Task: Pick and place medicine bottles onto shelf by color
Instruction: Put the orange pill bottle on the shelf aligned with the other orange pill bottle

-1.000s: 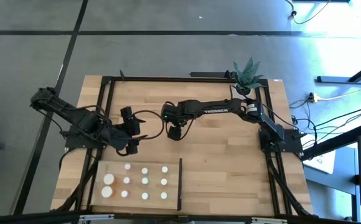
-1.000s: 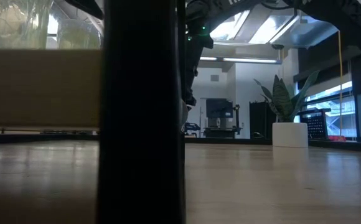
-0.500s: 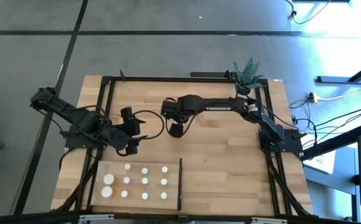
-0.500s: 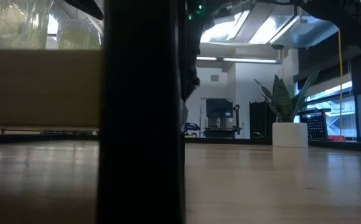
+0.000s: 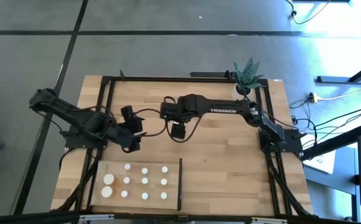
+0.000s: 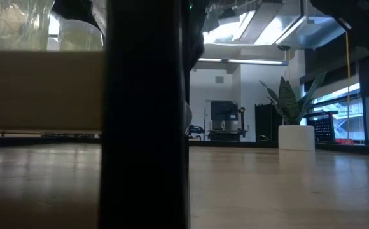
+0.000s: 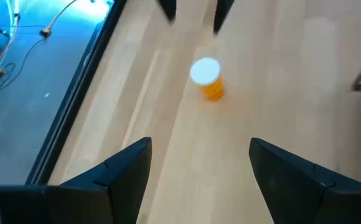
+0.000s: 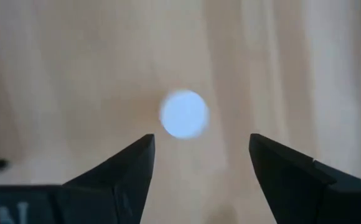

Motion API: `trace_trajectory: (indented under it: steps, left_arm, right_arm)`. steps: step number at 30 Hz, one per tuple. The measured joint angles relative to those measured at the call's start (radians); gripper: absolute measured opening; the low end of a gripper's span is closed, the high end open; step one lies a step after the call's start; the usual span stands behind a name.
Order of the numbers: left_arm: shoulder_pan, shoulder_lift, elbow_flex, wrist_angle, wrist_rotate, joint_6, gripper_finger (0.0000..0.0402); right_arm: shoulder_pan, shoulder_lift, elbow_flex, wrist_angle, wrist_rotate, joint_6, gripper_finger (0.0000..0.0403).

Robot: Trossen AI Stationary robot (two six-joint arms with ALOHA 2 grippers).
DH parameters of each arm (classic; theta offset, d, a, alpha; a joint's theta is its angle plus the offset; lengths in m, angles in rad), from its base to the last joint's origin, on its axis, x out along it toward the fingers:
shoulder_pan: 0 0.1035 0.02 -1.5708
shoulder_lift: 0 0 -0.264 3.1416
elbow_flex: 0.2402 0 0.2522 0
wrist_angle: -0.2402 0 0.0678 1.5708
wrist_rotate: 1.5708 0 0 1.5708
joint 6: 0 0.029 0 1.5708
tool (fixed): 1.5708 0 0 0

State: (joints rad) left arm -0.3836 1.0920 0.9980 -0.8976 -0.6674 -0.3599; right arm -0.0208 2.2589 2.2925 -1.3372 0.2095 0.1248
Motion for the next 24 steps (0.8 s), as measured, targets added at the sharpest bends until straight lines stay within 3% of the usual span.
trace_trajectory:
  steps: [6, 12, 24]
  left_arm:
    - [0.068, 0.000, -0.059, 0.037, 0.000, 0.004, 0.0263]
    - [0.152, 0.000, -0.126, 0.142, 0.007, 0.059, 0.0263]
    - [0.329, 0.000, -0.240, 0.566, 0.287, 0.374, 0.0263]
  right_arm:
    - [0.034, -0.019, 0.053, -0.205, 0.196, 0.094, 0.0262]
    - [0.069, -0.113, 0.025, -0.238, 0.242, 0.176, 0.0262]
    - [0.183, -0.258, 0.025, -0.234, 0.291, 0.184, 0.0262]
